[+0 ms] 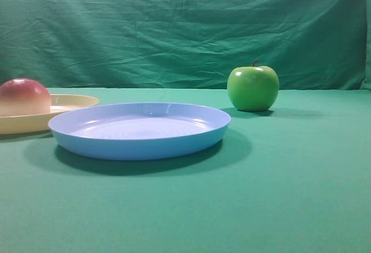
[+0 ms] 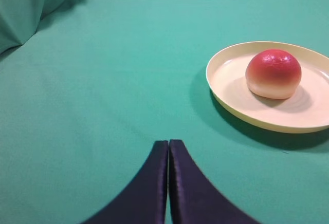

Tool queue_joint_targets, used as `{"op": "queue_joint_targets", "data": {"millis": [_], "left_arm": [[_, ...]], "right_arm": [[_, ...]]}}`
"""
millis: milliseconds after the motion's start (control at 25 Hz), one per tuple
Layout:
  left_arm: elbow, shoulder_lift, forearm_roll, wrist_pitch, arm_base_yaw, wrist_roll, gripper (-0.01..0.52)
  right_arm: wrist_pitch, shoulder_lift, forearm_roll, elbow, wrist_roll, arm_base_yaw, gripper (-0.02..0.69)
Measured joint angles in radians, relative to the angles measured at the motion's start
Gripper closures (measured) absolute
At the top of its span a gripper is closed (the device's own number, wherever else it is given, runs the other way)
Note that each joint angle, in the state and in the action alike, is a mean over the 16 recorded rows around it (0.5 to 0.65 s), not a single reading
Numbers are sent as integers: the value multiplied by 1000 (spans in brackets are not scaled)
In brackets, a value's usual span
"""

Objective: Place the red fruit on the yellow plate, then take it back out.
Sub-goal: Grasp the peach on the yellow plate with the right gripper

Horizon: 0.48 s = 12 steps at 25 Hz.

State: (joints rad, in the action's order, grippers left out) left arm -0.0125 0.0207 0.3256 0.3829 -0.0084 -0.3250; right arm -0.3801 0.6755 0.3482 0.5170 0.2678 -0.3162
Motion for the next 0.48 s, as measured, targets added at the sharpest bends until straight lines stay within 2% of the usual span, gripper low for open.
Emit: {"op": "queue_joint_targets", "data": {"millis": [480], "left_arm": [[0,0,0,0,0,0,514]], "right_arm": [[-5,544,16,330,55,-257,665]]}}
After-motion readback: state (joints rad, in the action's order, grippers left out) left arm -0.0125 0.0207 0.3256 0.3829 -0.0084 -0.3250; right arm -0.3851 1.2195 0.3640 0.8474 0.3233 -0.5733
